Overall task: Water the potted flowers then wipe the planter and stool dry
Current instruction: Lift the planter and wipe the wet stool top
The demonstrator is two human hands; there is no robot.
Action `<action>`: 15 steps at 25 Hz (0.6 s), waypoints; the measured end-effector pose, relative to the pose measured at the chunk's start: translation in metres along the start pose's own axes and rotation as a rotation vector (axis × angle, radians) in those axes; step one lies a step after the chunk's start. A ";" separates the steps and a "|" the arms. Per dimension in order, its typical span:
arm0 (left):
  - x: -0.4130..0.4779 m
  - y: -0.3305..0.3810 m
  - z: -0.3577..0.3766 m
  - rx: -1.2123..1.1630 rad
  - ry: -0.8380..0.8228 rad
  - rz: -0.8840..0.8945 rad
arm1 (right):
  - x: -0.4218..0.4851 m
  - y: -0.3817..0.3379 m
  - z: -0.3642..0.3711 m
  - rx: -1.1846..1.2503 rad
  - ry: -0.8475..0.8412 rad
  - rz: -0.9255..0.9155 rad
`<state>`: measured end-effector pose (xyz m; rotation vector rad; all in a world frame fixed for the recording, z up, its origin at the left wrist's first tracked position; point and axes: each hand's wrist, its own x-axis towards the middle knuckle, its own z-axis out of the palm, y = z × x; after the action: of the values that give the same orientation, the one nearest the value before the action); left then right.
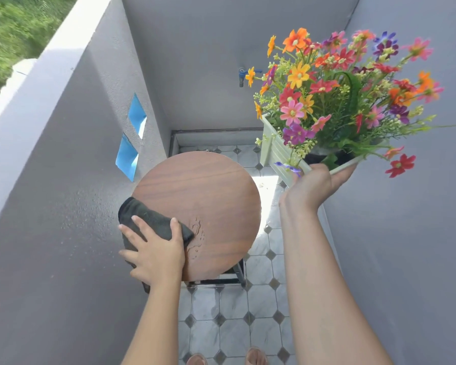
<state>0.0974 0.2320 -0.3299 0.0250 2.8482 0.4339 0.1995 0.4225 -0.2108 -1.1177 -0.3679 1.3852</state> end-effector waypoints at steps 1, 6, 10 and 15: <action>-0.008 -0.002 -0.001 -0.026 0.013 0.001 | 0.000 0.000 0.001 0.005 0.000 -0.003; -0.020 -0.021 -0.016 0.011 0.050 0.084 | 0.005 -0.002 0.007 -0.028 0.005 0.001; -0.006 -0.032 -0.054 0.017 0.069 0.089 | 0.005 -0.005 0.009 -0.026 -0.023 -0.008; -0.011 0.019 -0.074 -0.522 -0.216 0.101 | 0.002 -0.005 0.013 -0.050 -0.037 -0.006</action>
<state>0.0886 0.2280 -0.2532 0.1094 2.4494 1.1065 0.1931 0.4303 -0.2012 -1.1322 -0.4339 1.3994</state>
